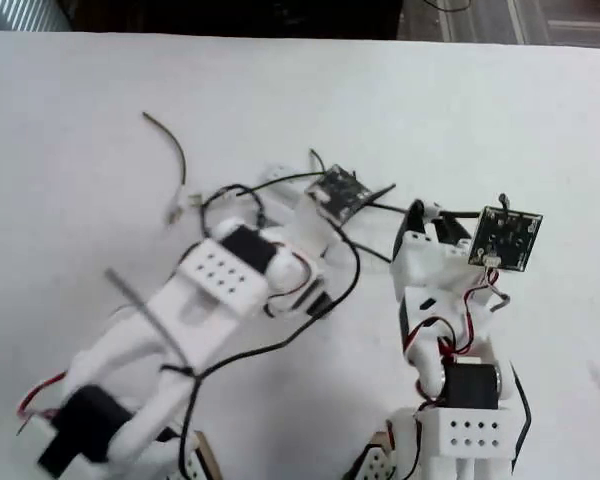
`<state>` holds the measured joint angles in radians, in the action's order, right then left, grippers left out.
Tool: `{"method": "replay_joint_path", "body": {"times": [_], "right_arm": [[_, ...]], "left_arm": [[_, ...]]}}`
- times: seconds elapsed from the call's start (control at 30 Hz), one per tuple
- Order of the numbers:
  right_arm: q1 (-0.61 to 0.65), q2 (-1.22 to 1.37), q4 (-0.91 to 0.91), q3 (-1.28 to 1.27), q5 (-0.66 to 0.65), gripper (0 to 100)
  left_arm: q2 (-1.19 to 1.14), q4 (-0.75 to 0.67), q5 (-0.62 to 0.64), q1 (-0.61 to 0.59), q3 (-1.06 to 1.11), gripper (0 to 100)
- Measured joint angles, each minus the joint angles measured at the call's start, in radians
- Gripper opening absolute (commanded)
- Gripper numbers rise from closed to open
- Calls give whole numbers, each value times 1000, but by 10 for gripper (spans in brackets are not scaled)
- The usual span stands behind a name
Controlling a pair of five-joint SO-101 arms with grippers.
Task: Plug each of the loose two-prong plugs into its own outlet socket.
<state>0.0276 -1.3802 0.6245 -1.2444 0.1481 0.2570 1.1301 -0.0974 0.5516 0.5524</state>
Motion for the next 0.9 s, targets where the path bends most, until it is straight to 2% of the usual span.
{"method": "replay_joint_path", "body": {"times": [0.4, 0.57, 0.67, 0.83, 0.9], "right_arm": [[0, 0, 0, 0, 0, 17], [0, 0, 0, 0, 0, 17], [0, 0, 0, 0, 0, 17], [0, 0, 0, 0, 0, 17], [0, 0, 0, 0, 0, 17]], "left_arm": [[-451, -3, 118, 21, -238, 288], [-525, -2, 121, 17, -308, 184], [-560, -2, 121, 5, -350, 157], [-594, 21, 121, -49, -396, 293], [-600, 68, 120, -69, -416, 299]]}}
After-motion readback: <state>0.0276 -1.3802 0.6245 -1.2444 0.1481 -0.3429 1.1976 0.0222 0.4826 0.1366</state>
